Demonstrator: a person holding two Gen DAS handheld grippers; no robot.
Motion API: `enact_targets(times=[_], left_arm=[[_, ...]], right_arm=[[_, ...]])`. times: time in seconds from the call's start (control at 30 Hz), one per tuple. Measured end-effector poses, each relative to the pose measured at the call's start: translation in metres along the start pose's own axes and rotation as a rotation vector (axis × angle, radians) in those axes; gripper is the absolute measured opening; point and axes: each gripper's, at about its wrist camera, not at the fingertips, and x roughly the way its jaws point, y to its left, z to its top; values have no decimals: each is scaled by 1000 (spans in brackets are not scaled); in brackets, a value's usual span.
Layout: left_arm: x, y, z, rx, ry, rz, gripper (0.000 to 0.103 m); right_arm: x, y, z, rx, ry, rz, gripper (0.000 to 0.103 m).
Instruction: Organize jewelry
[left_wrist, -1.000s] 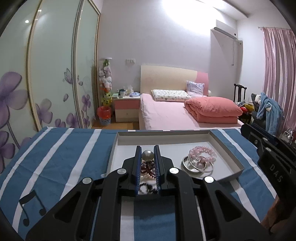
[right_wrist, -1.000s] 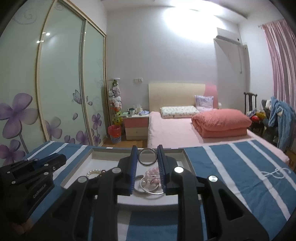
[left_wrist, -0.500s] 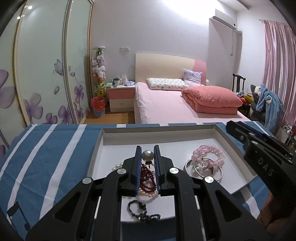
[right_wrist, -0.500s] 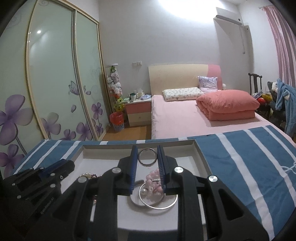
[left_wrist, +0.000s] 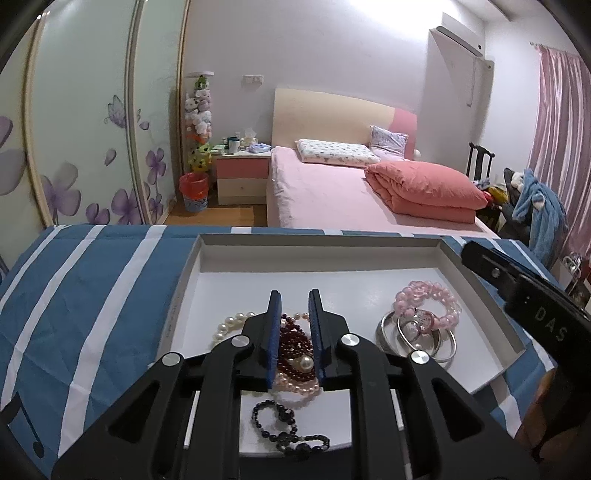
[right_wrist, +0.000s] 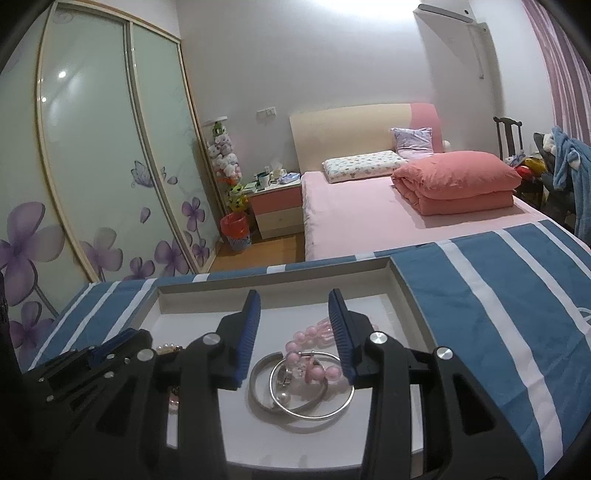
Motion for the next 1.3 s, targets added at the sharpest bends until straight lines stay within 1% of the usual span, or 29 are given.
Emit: enact_targets(times=[0.1,0.23,0.3,0.33,0.37,0.47,0.53,0.63,0.7,0.73,0.83,0.9,0.97,1.07,1.23,1.3], left_arm=[[-5,6,4,-20,-4,-9,16],[-17,16,7,-60,-11,-39,17],[-26,22,8,-78,-19,-50,24],[-31,26,8,-86,-26,-52,31],[-39,29,8,-94,-35,-57,33],[-57,34,6,-95,-51,-64,33],[-68,38,3,-97,-60,-66,33],[-90,43,-6,-105,-75,-60,38],[-102,45,-13,-104,-90,-52,42],[-109,45,-16,-99,-99,-46,43],[-127,44,-25,-74,-140,-24,49],[-139,41,-32,-54,-172,-3,55],[-149,37,-39,-33,-196,16,58],[-157,33,-47,-19,-213,29,63],[-170,25,-60,-14,-238,42,68],[-175,22,-65,-7,-250,48,73]], right_arm=[[-6,1,0,1,-1,-7,38],[-17,2,0,-5,-4,-13,39],[-25,1,-1,-7,-7,-15,40],[-31,1,-2,-7,-8,-16,41],[-34,1,-2,-8,-9,-16,42],[-53,4,-7,-20,-21,-21,43],[-65,5,-10,-24,-26,-20,46],[-85,9,-19,-42,-34,-25,51],[-100,12,-25,-55,-40,-25,57],[-107,15,-28,-62,-44,-24,59],[-125,22,-36,-87,-57,-30,67],[-137,27,-41,-99,-69,-31,76],[-149,31,-47,-109,-81,-35,80],[-162,33,-53,-119,-96,-44,85],[-181,35,-59,-111,-117,-43,89],[-188,36,-62,-118,-125,-46,92]])
